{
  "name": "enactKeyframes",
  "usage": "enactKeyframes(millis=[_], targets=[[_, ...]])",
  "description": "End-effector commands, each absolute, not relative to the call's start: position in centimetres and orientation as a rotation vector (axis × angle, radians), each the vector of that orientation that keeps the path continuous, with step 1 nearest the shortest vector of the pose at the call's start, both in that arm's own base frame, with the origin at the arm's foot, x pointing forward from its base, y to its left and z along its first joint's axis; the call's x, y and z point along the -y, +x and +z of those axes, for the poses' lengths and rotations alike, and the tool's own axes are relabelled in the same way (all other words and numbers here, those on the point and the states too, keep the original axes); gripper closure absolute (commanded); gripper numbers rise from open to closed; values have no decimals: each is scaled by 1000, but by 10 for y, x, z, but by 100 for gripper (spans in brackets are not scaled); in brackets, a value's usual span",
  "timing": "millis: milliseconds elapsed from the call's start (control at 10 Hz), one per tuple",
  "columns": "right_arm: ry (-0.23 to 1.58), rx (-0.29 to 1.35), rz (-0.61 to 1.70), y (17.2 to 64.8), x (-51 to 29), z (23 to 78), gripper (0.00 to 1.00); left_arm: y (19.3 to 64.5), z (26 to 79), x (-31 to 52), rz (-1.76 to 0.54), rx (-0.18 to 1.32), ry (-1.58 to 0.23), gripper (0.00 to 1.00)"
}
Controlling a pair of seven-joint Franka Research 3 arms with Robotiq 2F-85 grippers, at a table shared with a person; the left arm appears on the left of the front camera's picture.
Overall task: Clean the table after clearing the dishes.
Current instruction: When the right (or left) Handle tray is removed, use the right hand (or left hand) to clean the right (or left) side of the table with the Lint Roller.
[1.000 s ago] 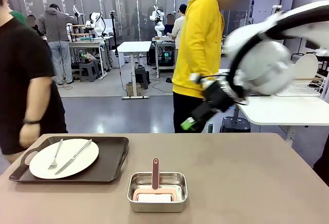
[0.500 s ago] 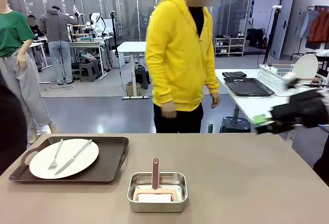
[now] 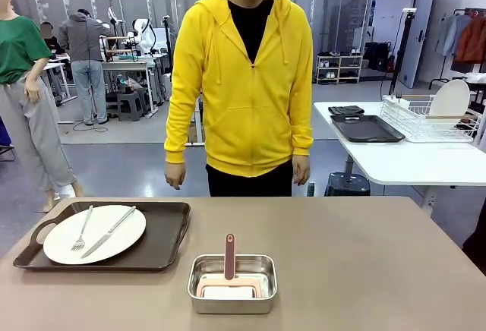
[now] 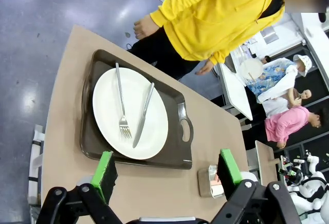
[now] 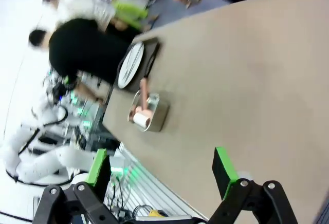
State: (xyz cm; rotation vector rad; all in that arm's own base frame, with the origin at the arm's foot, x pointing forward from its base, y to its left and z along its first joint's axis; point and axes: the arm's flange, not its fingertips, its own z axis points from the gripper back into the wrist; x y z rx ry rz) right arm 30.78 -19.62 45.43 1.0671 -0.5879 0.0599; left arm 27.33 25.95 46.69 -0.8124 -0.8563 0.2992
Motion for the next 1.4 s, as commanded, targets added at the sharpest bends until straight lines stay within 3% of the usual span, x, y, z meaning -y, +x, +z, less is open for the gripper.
enactKeyframes(millis=[0, 300, 1300], targets=[[1030, 628, -50, 295, 227, 468, 0, 272, 467, -262, 288, 878, -832, 0], [953, 627, -125, 280, 256, 482, 0, 272, 467, -262, 288, 878, -832, 0], [1001, 679, -76, 279, 256, 472, 0, 272, 467, -262, 288, 878, -832, 0]])
